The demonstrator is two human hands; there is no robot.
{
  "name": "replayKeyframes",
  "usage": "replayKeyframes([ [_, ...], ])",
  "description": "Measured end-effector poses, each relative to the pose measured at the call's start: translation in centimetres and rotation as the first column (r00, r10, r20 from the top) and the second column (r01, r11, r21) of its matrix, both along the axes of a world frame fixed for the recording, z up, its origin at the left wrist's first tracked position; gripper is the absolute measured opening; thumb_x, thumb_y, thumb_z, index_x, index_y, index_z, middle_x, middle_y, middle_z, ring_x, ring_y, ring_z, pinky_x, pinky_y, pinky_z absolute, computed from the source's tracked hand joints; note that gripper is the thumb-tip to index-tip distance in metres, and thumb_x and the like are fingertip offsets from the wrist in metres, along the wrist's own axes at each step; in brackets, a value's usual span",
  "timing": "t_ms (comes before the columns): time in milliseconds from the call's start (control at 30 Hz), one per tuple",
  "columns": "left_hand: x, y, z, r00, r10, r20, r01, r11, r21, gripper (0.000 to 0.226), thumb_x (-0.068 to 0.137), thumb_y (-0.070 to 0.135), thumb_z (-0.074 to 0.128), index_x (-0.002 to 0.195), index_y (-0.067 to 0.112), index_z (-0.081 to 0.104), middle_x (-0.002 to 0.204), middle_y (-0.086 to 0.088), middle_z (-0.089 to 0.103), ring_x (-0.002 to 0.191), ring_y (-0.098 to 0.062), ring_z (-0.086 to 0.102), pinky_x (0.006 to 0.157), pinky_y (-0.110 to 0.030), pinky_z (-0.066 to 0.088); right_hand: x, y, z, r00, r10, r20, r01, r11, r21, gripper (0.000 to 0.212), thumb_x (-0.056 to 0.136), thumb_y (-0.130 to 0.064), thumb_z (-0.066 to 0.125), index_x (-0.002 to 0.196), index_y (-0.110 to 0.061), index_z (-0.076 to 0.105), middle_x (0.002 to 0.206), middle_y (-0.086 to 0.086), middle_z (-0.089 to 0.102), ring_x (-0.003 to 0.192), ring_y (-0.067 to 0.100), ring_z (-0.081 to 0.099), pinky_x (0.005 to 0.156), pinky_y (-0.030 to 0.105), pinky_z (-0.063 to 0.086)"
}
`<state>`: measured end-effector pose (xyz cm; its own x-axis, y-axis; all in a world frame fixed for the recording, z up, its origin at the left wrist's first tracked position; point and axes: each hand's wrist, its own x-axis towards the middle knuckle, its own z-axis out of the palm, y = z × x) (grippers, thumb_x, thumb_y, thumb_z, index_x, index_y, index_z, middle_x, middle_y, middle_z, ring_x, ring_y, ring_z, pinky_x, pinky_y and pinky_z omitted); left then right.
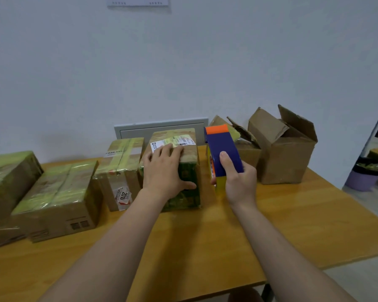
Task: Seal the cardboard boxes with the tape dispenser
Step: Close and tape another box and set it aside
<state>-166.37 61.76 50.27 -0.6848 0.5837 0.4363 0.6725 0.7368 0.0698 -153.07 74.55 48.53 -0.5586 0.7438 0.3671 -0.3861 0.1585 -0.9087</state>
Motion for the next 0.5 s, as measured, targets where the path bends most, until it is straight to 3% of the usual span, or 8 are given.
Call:
replayKeyframes([
  [500,-4.9,2.3,-0.2,0.994,0.088,-0.058,-0.091,0.994,-0.057,0.116,0.061,0.065,0.090,0.155,0.035,0.029,0.161,-0.002,0.036,0.147,-0.032,0.029,0.118,-0.056,0.025,-3.8,1.8,-1.3,0.986,0.164,0.024,-0.164,0.986,0.007,0.032,0.096,-0.038,0.066,0.093,-0.008,0.074,0.080,0.011,0.074,0.062,0.029,0.069,0.051,0.026,0.054],
])
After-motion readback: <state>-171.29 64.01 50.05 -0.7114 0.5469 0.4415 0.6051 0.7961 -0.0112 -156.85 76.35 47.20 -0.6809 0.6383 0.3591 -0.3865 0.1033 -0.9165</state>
